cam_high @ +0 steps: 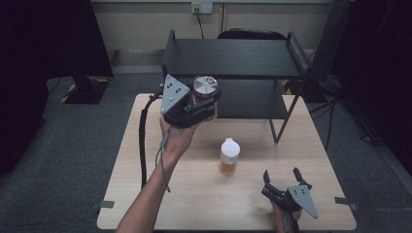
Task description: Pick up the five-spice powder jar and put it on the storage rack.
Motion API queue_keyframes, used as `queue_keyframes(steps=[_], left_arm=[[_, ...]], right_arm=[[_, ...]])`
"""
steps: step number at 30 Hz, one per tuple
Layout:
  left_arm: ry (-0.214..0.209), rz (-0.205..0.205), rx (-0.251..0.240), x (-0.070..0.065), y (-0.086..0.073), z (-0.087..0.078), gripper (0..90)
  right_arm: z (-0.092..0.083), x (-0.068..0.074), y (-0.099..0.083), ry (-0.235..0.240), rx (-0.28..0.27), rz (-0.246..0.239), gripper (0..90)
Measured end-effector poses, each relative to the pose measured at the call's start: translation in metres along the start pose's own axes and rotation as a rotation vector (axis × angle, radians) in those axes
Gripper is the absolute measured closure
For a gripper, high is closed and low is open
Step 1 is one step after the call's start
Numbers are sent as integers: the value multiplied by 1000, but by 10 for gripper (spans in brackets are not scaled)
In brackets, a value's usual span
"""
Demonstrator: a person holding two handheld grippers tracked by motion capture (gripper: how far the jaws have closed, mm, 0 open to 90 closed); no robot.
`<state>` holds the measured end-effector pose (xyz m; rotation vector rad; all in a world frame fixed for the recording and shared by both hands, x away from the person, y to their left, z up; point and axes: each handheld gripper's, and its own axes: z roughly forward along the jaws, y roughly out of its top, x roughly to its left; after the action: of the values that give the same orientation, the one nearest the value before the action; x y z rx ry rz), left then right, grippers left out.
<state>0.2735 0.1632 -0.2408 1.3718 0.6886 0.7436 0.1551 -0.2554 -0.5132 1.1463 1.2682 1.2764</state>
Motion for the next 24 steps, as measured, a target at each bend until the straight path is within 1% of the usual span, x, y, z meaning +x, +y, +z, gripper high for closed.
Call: queue_keyframes(steps=[5, 7, 8, 9, 10, 12, 15, 17, 19, 20, 21, 23, 24], left_arm=[[44, -34, -15, -1, 20, 9, 352], [65, -33, -20, 0, 27, 16, 352], [78, -47, -18, 0, 31, 19, 352], [80, -63, -15, 2, 35, 23, 352], [86, -66, -16, 3, 38, 26, 352], [109, -48, -18, 2, 44, 35, 352], [128, -51, -25, 4, 51, 49, 352], [154, -30, -15, 3, 55, 61, 352], [181, -17, -11, 2, 56, 73, 352], [189, -22, -9, 2, 56, 78, 352], [191, -30, -6, 4, 55, 83, 352], [202, -24, 5, 5, 54, 93, 352], [202, -24, 5, 5, 54, 93, 352]], right_arm=[[0, 0, 0, -1, 0, 1, 0], [0, 0, 0, -1, -1, 1, 0], [0, 0, 0, -1, 0, 1, 0], [0, 0, 0, -1, 0, 0, 0], [0, 0, 0, 0, -1, -1, 0], [0, 0, 0, 1, 2, -2, 0], [0, 0, 1, -1, 3, -2, 0], [1, 0, 0, -2, 1, 0, 0], [1, 0, 0, -1, 3, 0, 0], [1, 0, 1, -1, 3, 1, 0], [1, 0, 0, -2, 3, 2, 0], [1, 0, 0, -1, -2, 2, 0], [1, 0, 0, -1, -2, 2, 0]])
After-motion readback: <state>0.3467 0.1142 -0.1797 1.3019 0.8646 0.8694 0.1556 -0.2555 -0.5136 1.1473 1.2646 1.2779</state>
